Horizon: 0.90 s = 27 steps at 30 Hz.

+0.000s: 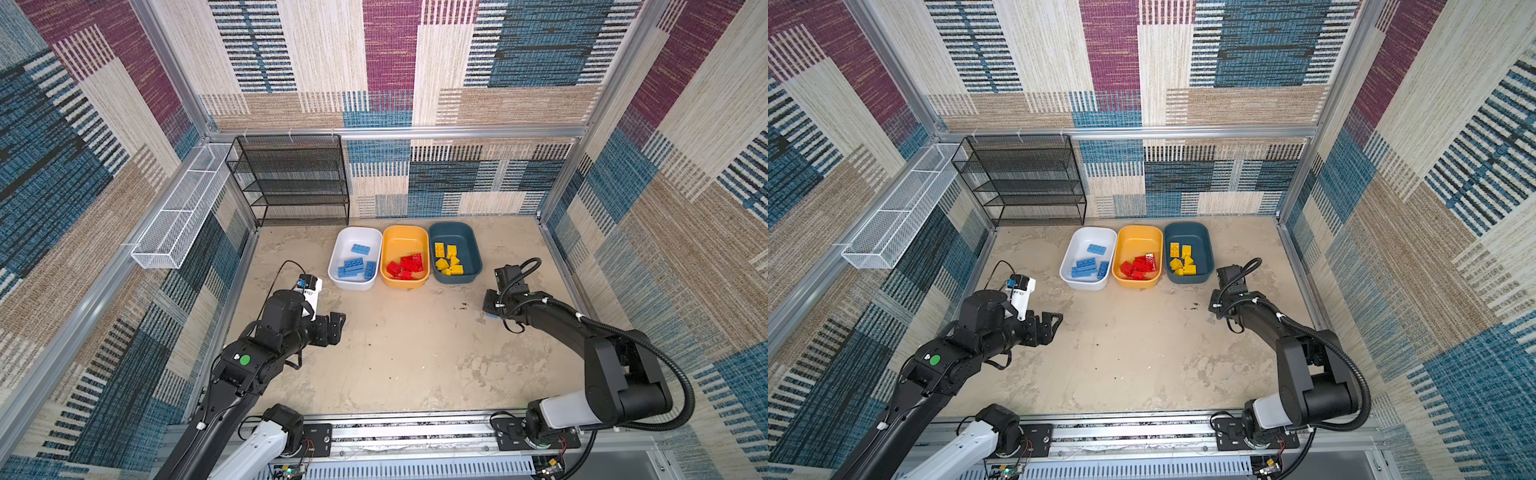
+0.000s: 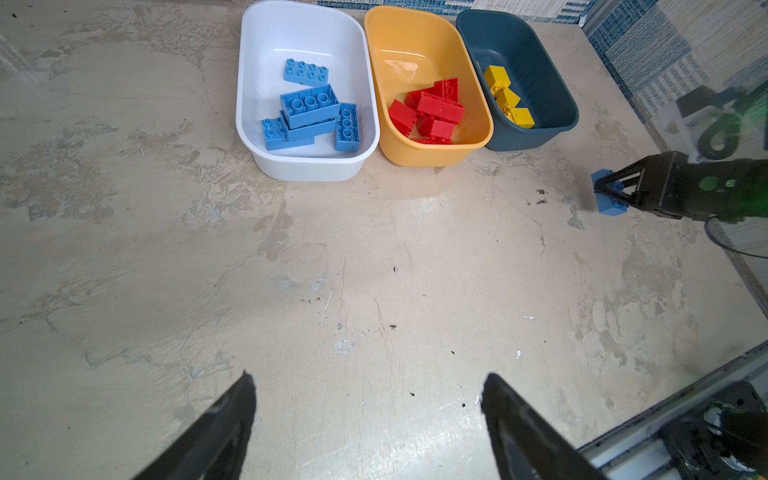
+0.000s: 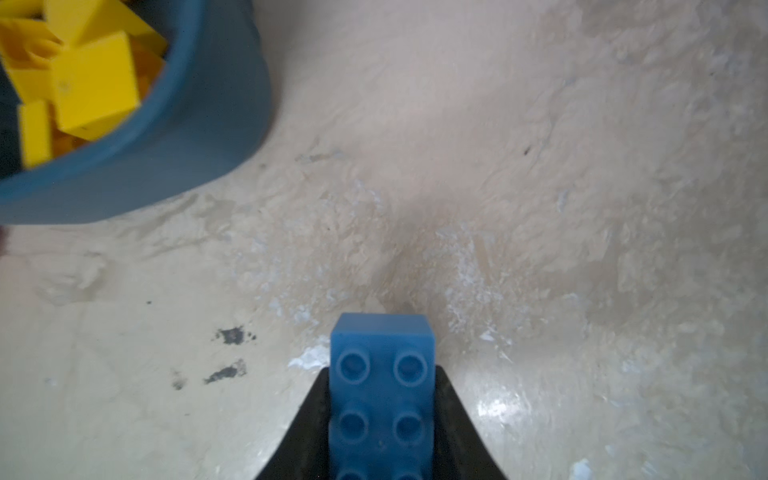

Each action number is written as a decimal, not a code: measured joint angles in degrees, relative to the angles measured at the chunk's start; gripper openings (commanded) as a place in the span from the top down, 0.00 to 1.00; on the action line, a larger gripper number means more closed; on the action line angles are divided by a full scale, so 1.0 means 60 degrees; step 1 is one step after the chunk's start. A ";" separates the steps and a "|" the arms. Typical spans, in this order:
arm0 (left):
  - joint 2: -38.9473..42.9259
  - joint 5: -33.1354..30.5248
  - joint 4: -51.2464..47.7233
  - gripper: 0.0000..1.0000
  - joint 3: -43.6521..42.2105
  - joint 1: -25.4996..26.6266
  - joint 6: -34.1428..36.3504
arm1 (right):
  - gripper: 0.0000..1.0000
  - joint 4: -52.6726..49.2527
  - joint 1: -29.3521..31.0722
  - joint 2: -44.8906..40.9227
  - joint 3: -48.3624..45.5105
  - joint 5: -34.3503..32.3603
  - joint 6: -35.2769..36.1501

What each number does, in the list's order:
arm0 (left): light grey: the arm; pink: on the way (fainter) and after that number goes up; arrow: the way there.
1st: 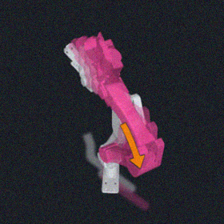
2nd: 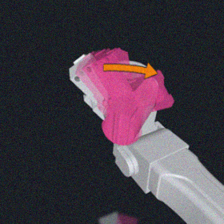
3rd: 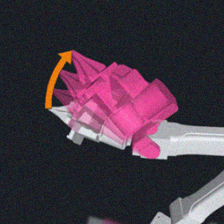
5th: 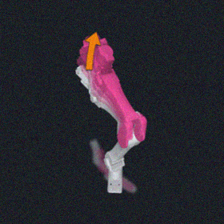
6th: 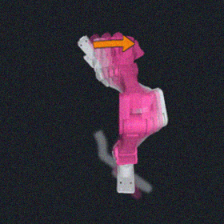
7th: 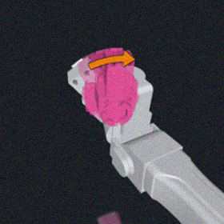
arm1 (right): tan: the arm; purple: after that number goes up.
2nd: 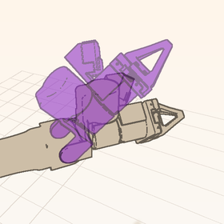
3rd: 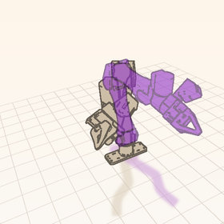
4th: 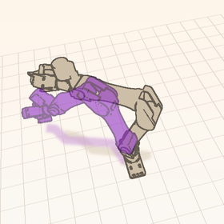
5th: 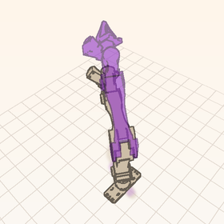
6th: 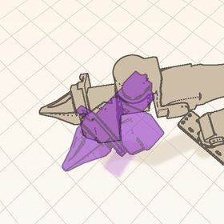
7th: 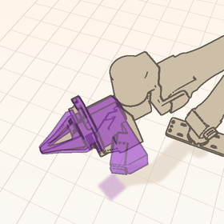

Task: Sort the legos into containers by color
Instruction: 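Lower the right gripper onto the loose blue brick and close it, then carry the blue brick across into the white tub and open the right gripper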

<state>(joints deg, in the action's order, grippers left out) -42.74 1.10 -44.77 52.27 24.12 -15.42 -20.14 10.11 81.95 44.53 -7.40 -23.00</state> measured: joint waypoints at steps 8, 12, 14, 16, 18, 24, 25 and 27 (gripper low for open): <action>0.0266 -0.0186 -0.0091 0.14 0.0095 0.0000 0.0025 | 0.72 -0.0069 0.0681 -0.0965 0.0718 0.1035 0.0353; 0.0790 -0.0127 -0.0222 0.14 0.0084 0.0000 -0.0066 | 0.73 -0.0160 0.1220 -0.1064 0.1428 0.1585 0.0379; 0.1049 -0.0120 -0.0262 0.14 0.0025 0.0000 -0.0120 | 0.73 -0.0168 0.1526 -0.1100 0.1763 0.1781 0.0375; 0.1242 -0.0124 -0.0430 0.14 0.0000 0.0000 -0.0160 | 0.73 -0.0189 0.1854 -0.1089 0.2167 0.1953 0.0346; 0.1366 -0.0124 -0.0554 0.14 -0.0015 0.0000 -0.0189 | 0.73 -0.0186 0.2153 -0.1002 0.2586 0.2084 0.0291; 0.1902 -0.0157 -0.0739 0.14 -0.0084 0.0000 -0.0226 | 0.73 -0.0055 0.2962 -0.0087 0.3909 0.2357 0.0146; 0.1982 -0.0160 -0.0769 0.14 -0.0127 0.0000 -0.0229 | 0.74 -0.0058 0.3078 0.0106 0.4124 0.2404 0.0113; 0.2084 -0.0160 -0.0841 0.14 -0.0178 0.0000 -0.0237 | 0.73 -0.0007 0.3326 0.0550 0.4583 0.2459 0.0084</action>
<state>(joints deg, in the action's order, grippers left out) -30.24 0.14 -49.82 51.20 24.12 -16.84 -20.18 30.06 85.25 72.03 7.35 -22.50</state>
